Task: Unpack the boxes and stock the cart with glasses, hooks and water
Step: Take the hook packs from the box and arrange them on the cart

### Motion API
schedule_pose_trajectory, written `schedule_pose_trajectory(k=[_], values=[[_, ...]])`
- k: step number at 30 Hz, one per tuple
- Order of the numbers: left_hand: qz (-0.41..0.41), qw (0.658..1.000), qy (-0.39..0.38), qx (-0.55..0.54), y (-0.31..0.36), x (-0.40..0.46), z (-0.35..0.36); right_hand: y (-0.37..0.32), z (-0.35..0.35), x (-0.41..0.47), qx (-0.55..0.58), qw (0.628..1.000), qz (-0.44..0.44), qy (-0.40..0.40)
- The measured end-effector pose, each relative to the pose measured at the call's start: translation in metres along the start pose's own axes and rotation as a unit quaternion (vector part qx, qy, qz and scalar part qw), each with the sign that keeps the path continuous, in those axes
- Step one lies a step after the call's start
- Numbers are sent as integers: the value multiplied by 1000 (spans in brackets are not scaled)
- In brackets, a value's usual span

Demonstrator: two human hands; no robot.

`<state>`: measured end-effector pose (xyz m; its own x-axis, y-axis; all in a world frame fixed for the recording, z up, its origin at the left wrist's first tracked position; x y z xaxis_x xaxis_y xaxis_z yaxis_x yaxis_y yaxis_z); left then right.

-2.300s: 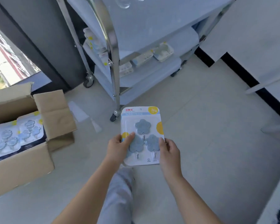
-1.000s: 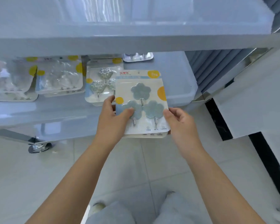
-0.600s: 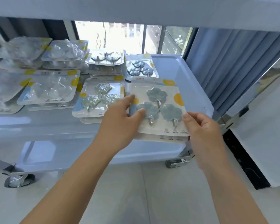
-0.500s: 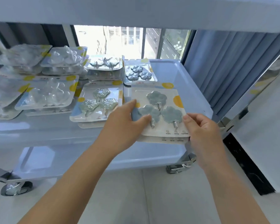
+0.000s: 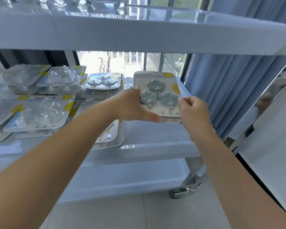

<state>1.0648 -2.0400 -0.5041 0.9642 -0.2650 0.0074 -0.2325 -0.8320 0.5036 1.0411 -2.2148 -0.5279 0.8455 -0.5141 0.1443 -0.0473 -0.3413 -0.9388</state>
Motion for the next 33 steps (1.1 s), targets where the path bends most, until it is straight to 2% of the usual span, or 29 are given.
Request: schedule_pose_trajectory(k=[6,10,15,19,33], values=[[-15,996,-7,86,-36,56,2,-17,48,54,-44,998,-39,0],[-29,993,13,110,-46,92,-8,-17,74,85,-38,999,-32,1],[-30,990,-7,137,-51,123,-8,-5,93,110,-67,998,-12,3],[-18,984,-14,175,-56,130,-3,5,106,112,-130,991,-24,5],[-17,969,22,244,-49,116,5,14,117,104,-126,992,-12,-6]])
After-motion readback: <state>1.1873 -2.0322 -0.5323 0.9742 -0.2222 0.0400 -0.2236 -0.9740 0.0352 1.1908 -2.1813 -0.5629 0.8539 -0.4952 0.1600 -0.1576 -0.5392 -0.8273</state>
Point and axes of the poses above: each hand's wrist, its own x-axis towards the middle knuckle, its own z-axis out of the palm, y = z × x, the point moved 9 cm from there along x, towards the middle knuckle, and after that the axes turned 8 degrees about y, right-handed, at the moved point
